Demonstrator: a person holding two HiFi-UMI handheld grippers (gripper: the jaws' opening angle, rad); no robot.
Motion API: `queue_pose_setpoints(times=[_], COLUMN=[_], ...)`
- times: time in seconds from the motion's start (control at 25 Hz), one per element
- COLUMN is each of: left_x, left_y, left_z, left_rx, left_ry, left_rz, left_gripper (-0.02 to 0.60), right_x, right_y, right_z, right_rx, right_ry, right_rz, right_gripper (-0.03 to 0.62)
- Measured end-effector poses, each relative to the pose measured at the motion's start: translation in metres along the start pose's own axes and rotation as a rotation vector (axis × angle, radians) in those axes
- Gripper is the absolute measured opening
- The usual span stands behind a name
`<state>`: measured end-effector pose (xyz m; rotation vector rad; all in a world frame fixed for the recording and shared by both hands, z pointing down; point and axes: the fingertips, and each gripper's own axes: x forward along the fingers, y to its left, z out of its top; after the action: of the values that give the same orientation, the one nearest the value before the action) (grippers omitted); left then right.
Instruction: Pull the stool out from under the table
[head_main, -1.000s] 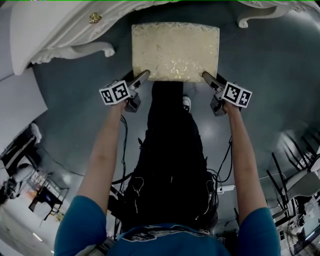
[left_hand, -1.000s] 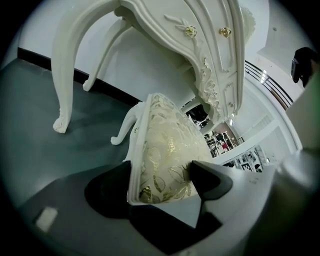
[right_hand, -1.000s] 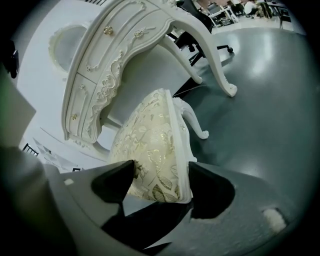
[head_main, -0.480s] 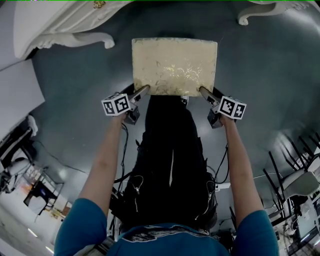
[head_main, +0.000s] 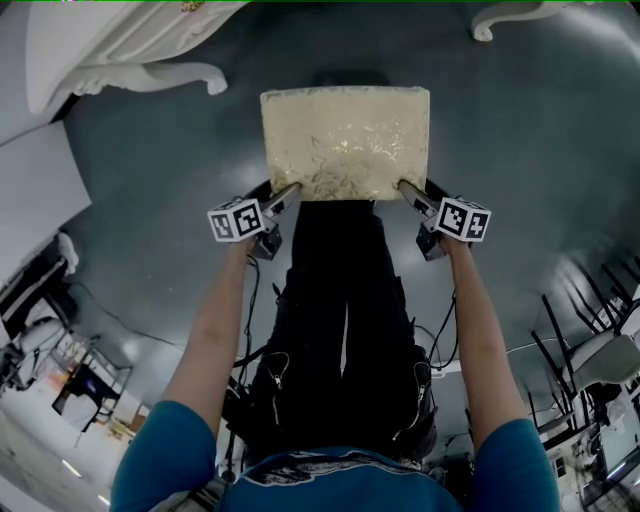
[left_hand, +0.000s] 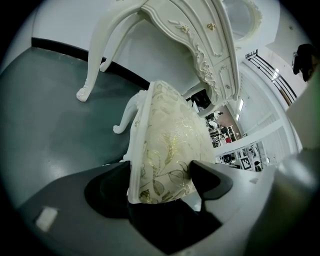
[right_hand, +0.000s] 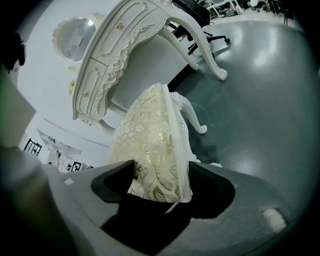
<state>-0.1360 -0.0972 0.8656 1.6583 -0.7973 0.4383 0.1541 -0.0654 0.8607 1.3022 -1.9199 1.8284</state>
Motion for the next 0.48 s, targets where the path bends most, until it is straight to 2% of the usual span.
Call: queue_pose_setpoints(times=[0.24,0.36,0.48], left_x=[0.001,-0.005,-0.015], left_y=[0.002,-0.007,-0.032], left_z=[0.002,0.016,0.033], left_rx=[0.017,0.136,0.239], left_ry=[0.022,0.012,-0.009], left_rz=[0.021,0.085,0.090], left_gripper=[0.410,0.410,0.414], right_x=[0.001,-0.004,-0.015], right_y=[0.002,0.004,0.012], right_z=[0.000,0.002,0.010], right_rx=[0.013,0.001,0.007], right_ry=[0.016,0.011,-0.031], right_rz=[0.009,-0.024,-0.059], right_gripper=[0.353,0.362,0.350])
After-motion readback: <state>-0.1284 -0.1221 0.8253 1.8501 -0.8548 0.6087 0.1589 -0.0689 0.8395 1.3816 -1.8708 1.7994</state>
